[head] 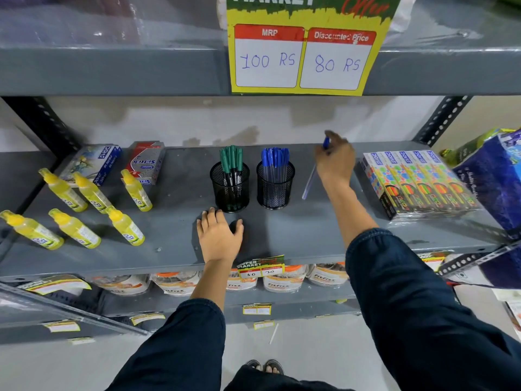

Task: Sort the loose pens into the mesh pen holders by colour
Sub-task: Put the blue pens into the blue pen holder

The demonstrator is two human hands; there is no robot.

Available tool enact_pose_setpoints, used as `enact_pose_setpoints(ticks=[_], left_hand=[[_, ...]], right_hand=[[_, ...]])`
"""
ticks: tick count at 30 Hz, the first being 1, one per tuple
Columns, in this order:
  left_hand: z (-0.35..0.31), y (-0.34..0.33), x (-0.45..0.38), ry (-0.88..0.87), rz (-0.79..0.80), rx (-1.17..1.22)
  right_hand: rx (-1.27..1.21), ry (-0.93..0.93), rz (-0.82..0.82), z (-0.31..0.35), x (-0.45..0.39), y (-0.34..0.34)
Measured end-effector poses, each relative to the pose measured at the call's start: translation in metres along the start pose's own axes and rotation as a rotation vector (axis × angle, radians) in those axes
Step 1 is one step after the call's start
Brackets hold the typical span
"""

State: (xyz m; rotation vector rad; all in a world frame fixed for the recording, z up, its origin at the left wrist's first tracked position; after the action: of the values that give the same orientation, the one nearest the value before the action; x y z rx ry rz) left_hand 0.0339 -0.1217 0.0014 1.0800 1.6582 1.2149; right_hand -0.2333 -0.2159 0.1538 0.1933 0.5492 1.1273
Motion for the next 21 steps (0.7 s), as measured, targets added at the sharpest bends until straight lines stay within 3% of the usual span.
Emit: enact_pose_setpoints(ticks=[5,9,17,21], left_hand=[[0.000,-0.001,0.000,-0.003,0.010,0.037],[0.000,-0.001,0.000,-0.003,0.006,0.046],[0.001,-0.001,-0.001,0.012,-0.009,0.046],[0.000,-0.001,-0.001,0.009,-0.021,0.019]], right_hand=[[-0.243,0.261,0.012,0.058,0.001,-0.011],[-0.118,0.287,0.178,0.053,0.013,-0.047],[0.075,0.222,0.359,0.020,0.030,-0.081],[0.167,0.315,0.351,0.019,0.030,-0.078]])
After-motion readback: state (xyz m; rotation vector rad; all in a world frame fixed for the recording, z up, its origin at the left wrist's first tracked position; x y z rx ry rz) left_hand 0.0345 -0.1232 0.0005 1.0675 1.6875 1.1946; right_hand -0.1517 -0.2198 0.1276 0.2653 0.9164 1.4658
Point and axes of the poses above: each hand's wrist, its own x-axis away from the middle knuckle, its own y-axis out of the back of the hand, z = x × y, the point moved 9 cm from there along -x, towards the middle knuckle, and after that the axes turned 9 degrees about -x, right-handed, at the moved point
